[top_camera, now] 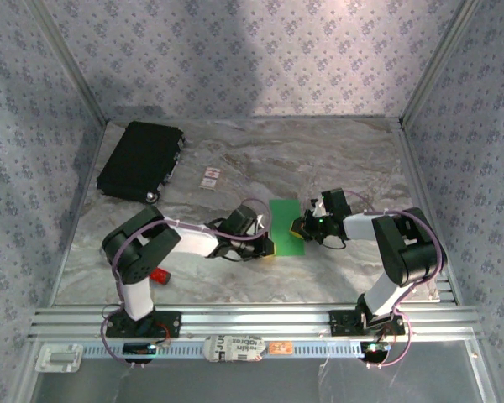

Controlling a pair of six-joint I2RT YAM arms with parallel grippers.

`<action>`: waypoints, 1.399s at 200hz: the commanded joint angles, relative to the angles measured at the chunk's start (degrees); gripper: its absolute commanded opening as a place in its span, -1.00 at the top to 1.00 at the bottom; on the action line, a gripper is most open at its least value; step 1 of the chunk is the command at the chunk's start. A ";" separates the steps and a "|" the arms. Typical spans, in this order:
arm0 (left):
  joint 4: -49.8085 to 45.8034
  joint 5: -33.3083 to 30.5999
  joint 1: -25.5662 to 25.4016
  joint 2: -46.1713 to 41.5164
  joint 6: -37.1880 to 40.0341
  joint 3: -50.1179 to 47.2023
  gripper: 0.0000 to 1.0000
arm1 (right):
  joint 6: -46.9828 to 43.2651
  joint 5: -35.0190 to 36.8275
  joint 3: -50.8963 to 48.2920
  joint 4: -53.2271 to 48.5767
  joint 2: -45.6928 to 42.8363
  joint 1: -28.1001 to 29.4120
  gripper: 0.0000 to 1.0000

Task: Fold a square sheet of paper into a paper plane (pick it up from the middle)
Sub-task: Fold the triangle a second time at the center of the table.

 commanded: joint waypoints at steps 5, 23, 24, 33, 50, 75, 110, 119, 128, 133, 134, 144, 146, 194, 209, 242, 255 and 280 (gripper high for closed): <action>-9.34 0.25 -1.10 -0.62 0.80 -2.59 0.92 | -1.28 4.98 -1.13 -5.17 1.82 -0.53 1.00; -13.26 -1.24 -1.50 -1.30 2.91 -1.85 0.92 | -1.23 5.07 -1.13 -5.33 1.80 -0.60 1.00; -13.46 -1.34 -1.50 -1.37 3.06 -1.78 0.92 | -1.22 5.07 -1.13 -5.37 1.80 -0.56 1.00; -15.03 -2.02 -1.63 -1.81 3.91 -1.44 0.93 | -1.21 5.01 -1.15 -5.33 1.78 -0.52 1.00; -16.22 -2.81 -1.67 -2.99 4.67 -1.12 0.93 | -1.22 4.98 -1.04 -5.33 1.75 -0.43 1.00; -15.68 -3.89 -1.67 -5.90 4.71 -0.92 0.93 | -1.07 4.86 -1.00 -5.19 1.56 -0.39 1.00; -12.68 -3.73 -0.65 -8.04 3.66 0.41 0.92 | -1.15 4.39 -0.47 -5.33 1.31 -0.29 1.00; -11.14 -2.86 -0.19 -7.48 3.09 1.14 0.92 | -1.19 4.50 -0.42 -5.48 1.19 -0.33 1.00; -9.96 -1.77 0.07 -6.63 2.69 2.35 0.92 | -1.22 4.65 -0.47 -5.59 1.02 -0.34 1.00; -9.42 -1.23 0.09 -5.98 2.61 2.99 0.92 | -1.20 4.75 -0.49 -5.68 0.93 -0.26 1.00; -9.35 -1.11 0.09 -5.86 2.60 3.15 0.92 | -1.20 4.74 -0.55 -5.72 0.93 -0.30 1.00; -8.48 -0.29 0.10 -4.59 2.40 4.64 0.92 | -1.20 4.89 -0.59 -5.68 0.99 -0.28 1.00; -8.37 -0.14 0.14 -4.29 2.38 4.86 0.92 | -1.27 4.89 -0.60 -5.68 1.03 -0.31 1.00; -3.86 3.45 0.50 0.59 0.88 7.17 0.91 | -1.30 4.88 -0.75 -5.55 1.18 -0.17 1.00; -5.00 3.23 0.53 1.53 1.02 7.03 0.92 | -1.20 4.98 -0.96 -5.53 0.96 -0.21 1.00; -6.47 4.45 0.11 2.69 1.68 5.41 0.92 | -1.56 5.19 -0.72 -6.00 1.10 -0.24 1.00; -9.43 4.08 -0.17 2.38 3.31 5.41 0.93 | -1.70 5.26 -0.74 -6.26 1.17 -0.31 1.00; -15.30 2.04 -0.62 1.22 6.08 5.23 0.93 | -1.44 5.42 -1.03 -5.95 0.97 -0.26 1.00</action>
